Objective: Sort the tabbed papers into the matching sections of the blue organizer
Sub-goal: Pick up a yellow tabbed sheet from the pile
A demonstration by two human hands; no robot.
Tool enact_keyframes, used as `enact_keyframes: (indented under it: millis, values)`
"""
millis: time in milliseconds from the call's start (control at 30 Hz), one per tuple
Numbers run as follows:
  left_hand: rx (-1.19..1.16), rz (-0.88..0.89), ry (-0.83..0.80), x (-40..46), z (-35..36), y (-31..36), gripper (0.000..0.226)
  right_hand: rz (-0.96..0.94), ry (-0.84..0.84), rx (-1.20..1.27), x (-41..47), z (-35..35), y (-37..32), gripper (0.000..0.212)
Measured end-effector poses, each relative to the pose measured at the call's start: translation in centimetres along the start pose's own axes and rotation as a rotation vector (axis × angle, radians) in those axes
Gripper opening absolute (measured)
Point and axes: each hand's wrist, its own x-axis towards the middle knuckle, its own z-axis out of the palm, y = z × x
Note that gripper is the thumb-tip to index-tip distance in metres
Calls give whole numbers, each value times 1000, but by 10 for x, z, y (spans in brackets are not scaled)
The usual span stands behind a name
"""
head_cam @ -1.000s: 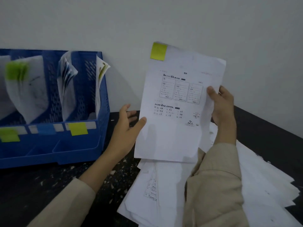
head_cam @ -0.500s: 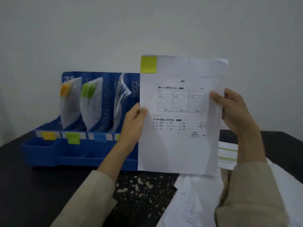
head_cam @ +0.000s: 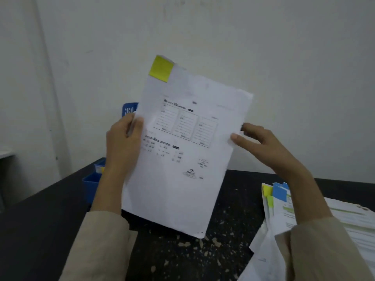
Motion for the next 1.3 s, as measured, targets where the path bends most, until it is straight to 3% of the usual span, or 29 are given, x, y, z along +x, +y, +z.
enact_keyframes:
  millis: [167,333,500,700,767,1000,1300]
  values:
    - [72,-29,108,3,-30,-18,37,-14,-65,-24,3,30,-3,41]
    - [52,-80,77,4,-44,-32,24,18,-132,-69,5,56,1,52]
    - [20,-84,64,6,-48,-18,9,57,-66,-91,5,58,5,63]
    - [54,86,147,6,-39,14,14,108,-13,-98,4,56,6,65]
    - [93,129,225,5,-28,21,26,98,-12,-84,3,57,5,65]
    - [96,154,476,0,-1,30,27,56,14,-71,2,60,5,63]
    - [238,465,450,-4,1,34,32,-5,98,-78,3,69,10,68]
